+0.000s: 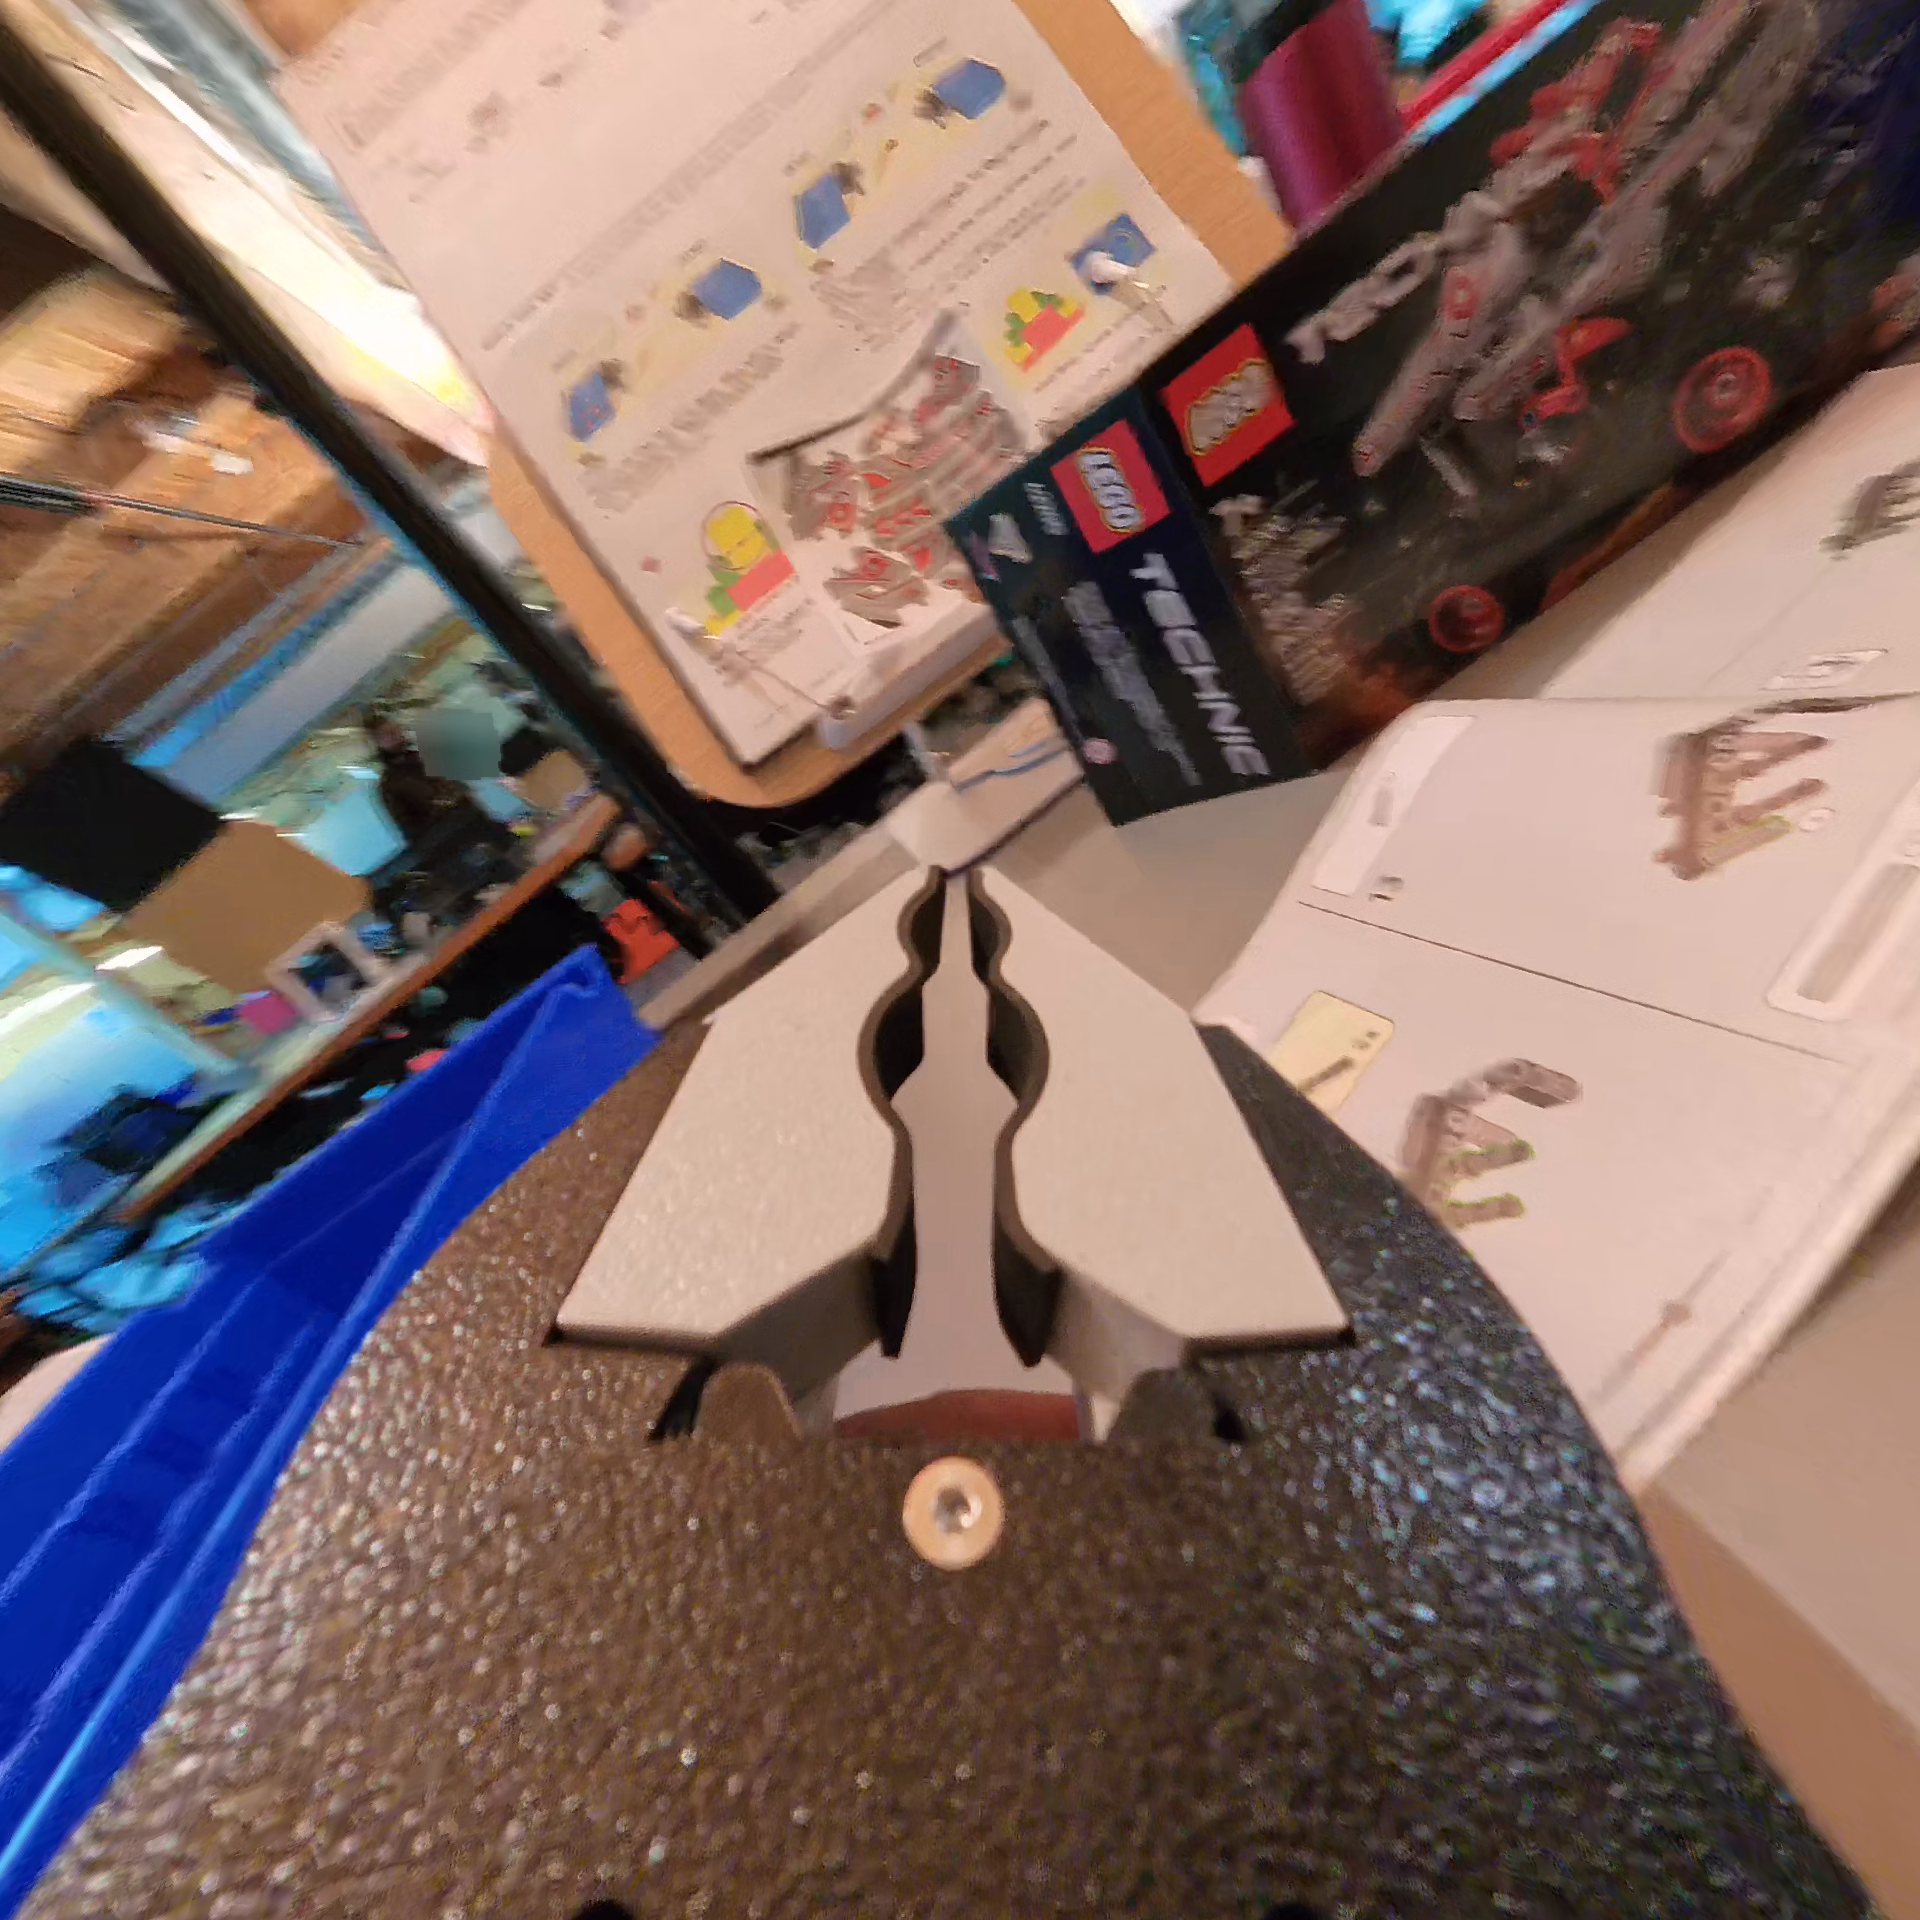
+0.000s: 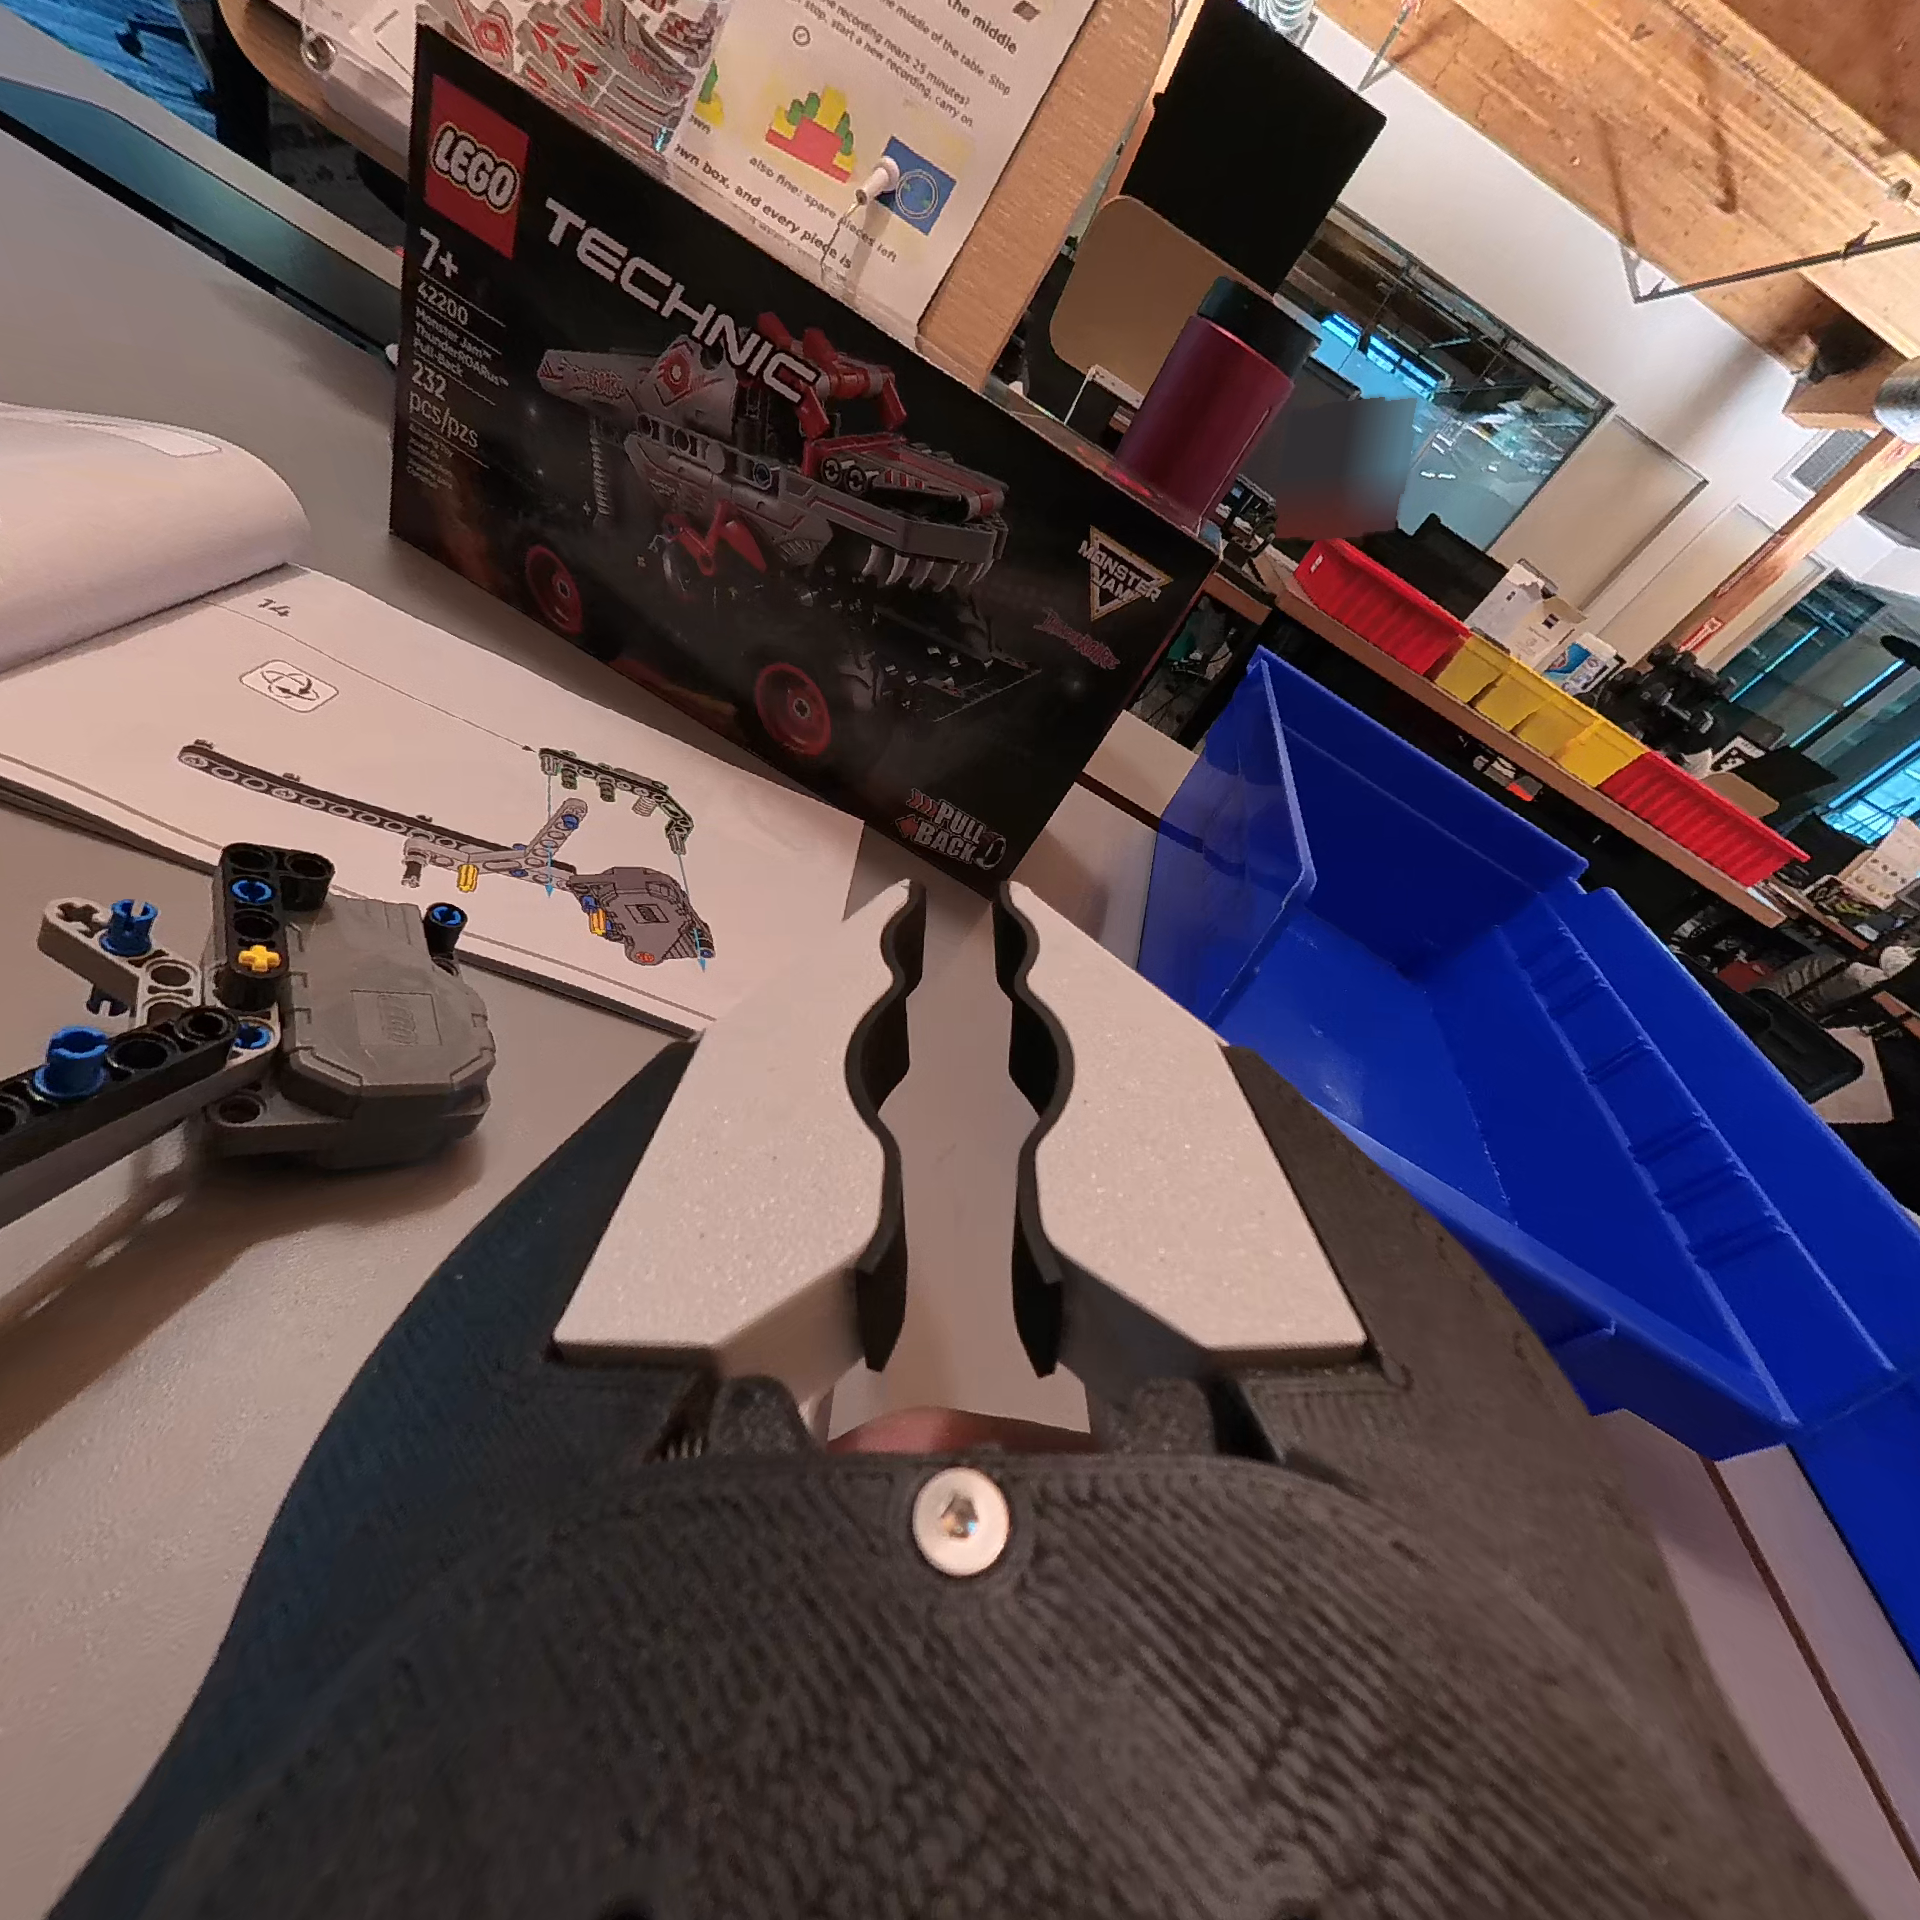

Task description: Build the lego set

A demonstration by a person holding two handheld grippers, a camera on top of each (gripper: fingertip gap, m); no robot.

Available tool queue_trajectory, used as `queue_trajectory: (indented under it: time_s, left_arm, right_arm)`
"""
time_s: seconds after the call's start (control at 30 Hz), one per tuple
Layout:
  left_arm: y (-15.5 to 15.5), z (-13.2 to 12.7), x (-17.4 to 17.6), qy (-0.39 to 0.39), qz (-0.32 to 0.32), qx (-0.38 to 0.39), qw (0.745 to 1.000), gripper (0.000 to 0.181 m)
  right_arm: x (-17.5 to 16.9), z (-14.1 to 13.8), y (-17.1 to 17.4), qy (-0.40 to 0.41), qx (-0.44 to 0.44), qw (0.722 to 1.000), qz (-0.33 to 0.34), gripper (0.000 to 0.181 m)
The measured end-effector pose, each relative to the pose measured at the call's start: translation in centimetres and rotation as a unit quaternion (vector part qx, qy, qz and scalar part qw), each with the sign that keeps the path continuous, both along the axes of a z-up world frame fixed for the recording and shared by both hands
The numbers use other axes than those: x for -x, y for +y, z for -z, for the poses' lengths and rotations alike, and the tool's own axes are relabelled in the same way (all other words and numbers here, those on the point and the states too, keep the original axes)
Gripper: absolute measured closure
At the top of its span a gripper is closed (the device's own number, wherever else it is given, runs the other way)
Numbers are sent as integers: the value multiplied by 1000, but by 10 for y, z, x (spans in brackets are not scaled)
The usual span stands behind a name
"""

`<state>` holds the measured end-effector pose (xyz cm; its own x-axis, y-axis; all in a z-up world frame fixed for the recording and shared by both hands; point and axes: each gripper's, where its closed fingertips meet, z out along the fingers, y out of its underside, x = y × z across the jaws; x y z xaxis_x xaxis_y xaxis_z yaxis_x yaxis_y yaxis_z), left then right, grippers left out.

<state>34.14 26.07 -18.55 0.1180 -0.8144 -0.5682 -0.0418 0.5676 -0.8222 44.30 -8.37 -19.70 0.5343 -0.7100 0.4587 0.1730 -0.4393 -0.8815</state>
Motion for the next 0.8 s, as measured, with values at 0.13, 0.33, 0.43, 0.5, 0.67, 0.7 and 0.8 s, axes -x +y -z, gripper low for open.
queue_trajectory:
  time_s: [0.13,0.33,0.43,0.5,0.67,0.7,0.8]
  left_arm:
    - [-29,13,-3,76,102,49,991,162]
    - [-53,33,17,207,182,129,953,151]
    - [-61,43,37,260,207,168,928,143]
    - [-58,40,42,251,205,178,929,142]
    - [-23,31,42,196,127,190,954,144]
    - [-14,28,42,180,110,186,960,145]
    - [4,14,44,126,85,210,966,148]
  right_arm:
    - [3,2,5,5,7,1000,-20,166]
    - [64,-2,43,43,120,968,-216,140]
    - [97,-20,79,51,142,946,-286,131]
    - [112,-27,114,40,189,921,-338,128]
    - [100,-4,181,61,366,848,-378,104]
    - [95,7,188,78,396,833,-379,101]
    - [85,39,195,107,462,792,-385,95]
